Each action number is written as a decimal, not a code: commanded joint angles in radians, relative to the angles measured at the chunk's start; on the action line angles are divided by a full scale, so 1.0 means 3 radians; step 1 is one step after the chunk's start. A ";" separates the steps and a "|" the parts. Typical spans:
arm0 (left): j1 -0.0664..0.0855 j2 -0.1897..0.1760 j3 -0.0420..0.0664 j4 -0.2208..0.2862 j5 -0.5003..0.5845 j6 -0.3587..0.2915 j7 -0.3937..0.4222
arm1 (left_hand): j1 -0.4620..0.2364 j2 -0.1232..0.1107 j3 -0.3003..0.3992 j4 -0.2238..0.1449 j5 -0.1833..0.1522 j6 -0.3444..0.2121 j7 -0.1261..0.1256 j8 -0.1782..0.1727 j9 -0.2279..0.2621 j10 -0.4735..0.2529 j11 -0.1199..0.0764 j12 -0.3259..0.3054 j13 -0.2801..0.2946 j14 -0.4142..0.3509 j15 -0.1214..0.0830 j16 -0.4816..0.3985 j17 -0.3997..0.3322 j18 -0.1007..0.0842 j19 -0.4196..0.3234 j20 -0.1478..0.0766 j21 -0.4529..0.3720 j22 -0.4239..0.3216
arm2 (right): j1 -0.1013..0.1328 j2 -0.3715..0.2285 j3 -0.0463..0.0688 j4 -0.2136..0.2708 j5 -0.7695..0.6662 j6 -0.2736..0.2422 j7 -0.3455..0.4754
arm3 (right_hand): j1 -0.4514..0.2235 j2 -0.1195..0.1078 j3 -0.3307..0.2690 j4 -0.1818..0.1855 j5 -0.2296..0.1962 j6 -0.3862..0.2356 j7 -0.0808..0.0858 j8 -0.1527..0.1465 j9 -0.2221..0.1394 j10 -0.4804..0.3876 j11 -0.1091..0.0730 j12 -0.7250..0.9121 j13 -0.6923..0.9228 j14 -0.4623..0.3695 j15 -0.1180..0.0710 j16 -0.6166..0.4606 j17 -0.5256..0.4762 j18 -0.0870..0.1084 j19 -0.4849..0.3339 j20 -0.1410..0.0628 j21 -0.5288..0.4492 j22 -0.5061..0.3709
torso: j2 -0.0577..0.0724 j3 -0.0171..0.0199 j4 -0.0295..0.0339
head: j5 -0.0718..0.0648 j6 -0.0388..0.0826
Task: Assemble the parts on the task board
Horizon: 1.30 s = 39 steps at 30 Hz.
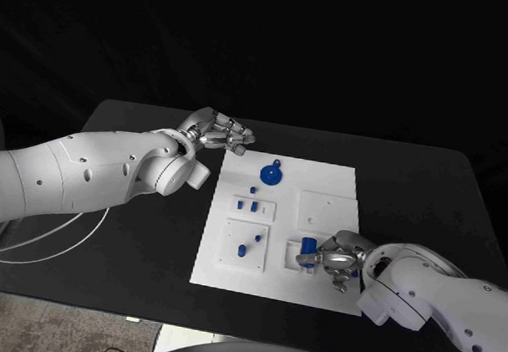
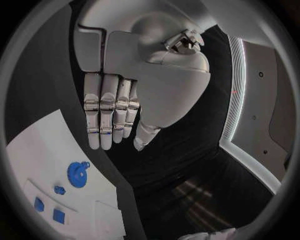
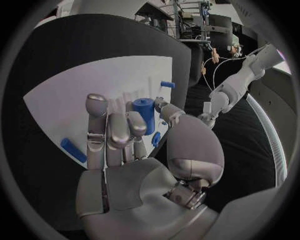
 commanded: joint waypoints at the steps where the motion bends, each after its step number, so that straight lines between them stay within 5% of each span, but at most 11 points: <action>1: 0.0002 0.0005 0.0002 0.0011 0.0018 0.0042 0.0014 | 0.0011 0.0009 -0.0002 0.0012 0.0014 -0.0017 -0.0009 -0.0004 0.0003 -0.0018 0.0001 0.0016 0.0002 -0.0005 0.0020 -0.0007 0.0004 -0.0069 0.0022 -0.0010 0.0021 -0.0003 | -0.0001 0.0021 0.0000 -0.0008 -0.0036 0.0097 -0.0023 | 0.0021 0.0019 -0.0021 0.0001 -0.0030 0.0044 -0.0024 0.0010 -0.0006 0.0006 -0.0018 -0.0001 -0.0006 0.0023 -0.0004 0.0013 -0.0003 -0.0024 0.0129 -0.0005 0.0005 0.0207 | 0.0001 -0.0002 -0.0002 | 0.0003 -0.0005; 9: 0.0002 0.0002 0.0002 0.0014 0.0018 0.0047 0.0009 | 0.0011 0.0009 -0.0002 0.0012 0.0014 -0.0017 -0.0009 -0.0004 0.0003 -0.0018 0.0001 0.0016 0.0002 -0.0005 0.0020 -0.0007 0.0004 -0.0069 0.0022 -0.0010 0.0021 -0.0003 | -0.0001 0.0087 -0.0010 -0.0065 -0.0156 0.0176 -0.0091 | 0.0024 0.0007 -0.0041 0.0022 -0.0058 0.0043 -0.0021 0.0011 -0.0022 -0.0001 -0.0014 -0.0023 -0.0022 0.0020 0.0000 0.0006 -0.0008 -0.0025 0.0124 -0.0002 0.0009 0.0209 | 0.0001 -0.0002 0.0001 | 0.0011 -0.0014; 23: 0.0003 -0.0006 0.0002 0.0026 0.0018 0.0048 0.0004 | 0.0011 0.0009 -0.0002 0.0012 0.0014 -0.0017 -0.0009 -0.0004 0.0003 -0.0018 0.0001 0.0016 0.0002 -0.0005 0.0020 -0.0007 0.0004 -0.0069 0.0022 -0.0010 0.0021 -0.0003 | 0.0000 0.0180 -0.0079 -0.0129 -0.0346 0.0222 -0.0162 | 0.0042 -0.0019 -0.0057 0.0054 -0.0088 0.0049 -0.0020 0.0011 -0.0036 -0.0001 -0.0014 -0.0037 -0.0040 0.0020 0.0002 0.0003 -0.0011 -0.0025 0.0122 0.0000 0.0011 0.0209 | 0.0000 -0.0003 -0.0003 | 0.0036 -0.0024; 30: 0.0003 -0.0009 0.0002 0.0029 0.0018 0.0047 0.0002 | 0.0011 0.0009 -0.0002 0.0012 0.0014 -0.0017 -0.0009 -0.0004 0.0003 -0.0018 0.0001 0.0016 0.0002 -0.0005 0.0020 -0.0007 0.0004 -0.0069 0.0022 -0.0010 0.0021 -0.0003 | 0.0001 0.0205 -0.0083 -0.0148 -0.0376 0.0186 -0.0165 | 0.0041 -0.0105 -0.0117 0.0195 -0.0327 0.0051 -0.0011 0.0012 -0.0036 -0.0002 -0.0006 -0.0042 -0.0052 0.0020 0.0006 -0.0002 -0.0016 -0.0021 0.0123 0.0004 0.0004 0.0207 | 0.0001 -0.0002 -0.0002 | 0.0042 -0.0020; 35: 0.0003 -0.0012 0.0002 0.0031 0.0018 0.0050 -0.0002 | 0.0011 0.0005 -0.0006 0.0021 0.0011 -0.0018 -0.0010 -0.0005 0.0003 -0.0018 0.0001 0.0016 0.0003 -0.0009 0.0021 -0.0008 0.0004 -0.0070 0.0032 -0.0009 0.0025 -0.0067 | 0.0004 0.0218 -0.0084 -0.0156 -0.0381 0.0168 -0.0150 | -0.0042 -0.0232 -0.0288 0.0315 -0.0366 0.0035 -0.0001 0.0010 -0.0039 -0.0012 0.0002 -0.0047 -0.0055 0.0012 0.0006 -0.0021 -0.0026 -0.0019 0.0121 0.0001 -0.0020 0.0202 | 0.0001 -0.0001 -0.0002 | 0.0051 -0.0021; 36: 0.0003 -0.0013 0.0002 0.0032 0.0018 0.0050 -0.0003 | 0.0011 0.0005 -0.0006 0.0021 0.0011 -0.0018 -0.0010 -0.0005 0.0003 -0.0018 0.0001 0.0016 0.0003 -0.0009 0.0021 -0.0008 0.0004 -0.0070 0.0032 -0.0009 0.0025 -0.0067 | 0.0005 0.0220 -0.0084 -0.0157 -0.0381 0.0167 -0.0145 | 0.0045 -0.0203 -0.0556 0.0408 -0.0360 0.0014 -0.0007 0.0012 -0.0050 -0.0021 -0.0011 -0.0053 -0.0052 0.0012 0.0004 -0.0026 -0.0025 -0.0022 0.0118 -0.0003 -0.0029 0.0200 | 0.0001 -0.0002 -0.0002 | 0.0052 -0.0021; 39: 0.0003 -0.0015 0.0002 0.0033 0.0018 0.0049 -0.0004 | 0.0011 0.0005 -0.0006 0.0021 0.0011 -0.0018 -0.0010 -0.0005 0.0003 -0.0018 0.0001 0.0016 0.0003 -0.0009 0.0021 -0.0008 0.0004 -0.0070 0.0032 -0.0009 0.0025 -0.0067 | 0.0006 0.0223 -0.0084 -0.0159 -0.0381 0.0164 -0.0131 | 0.0011 -0.0252 -0.0768 0.0571 -0.0367 0.0005 -0.0001 0.0010 -0.0064 -0.0027 0.0002 -0.0069 -0.0057 0.0008 0.0003 -0.0037 -0.0028 -0.0025 0.0118 -0.0006 -0.0038 0.0199 | 0.0002 -0.0002 -0.0004 | 0.0056 -0.0022</action>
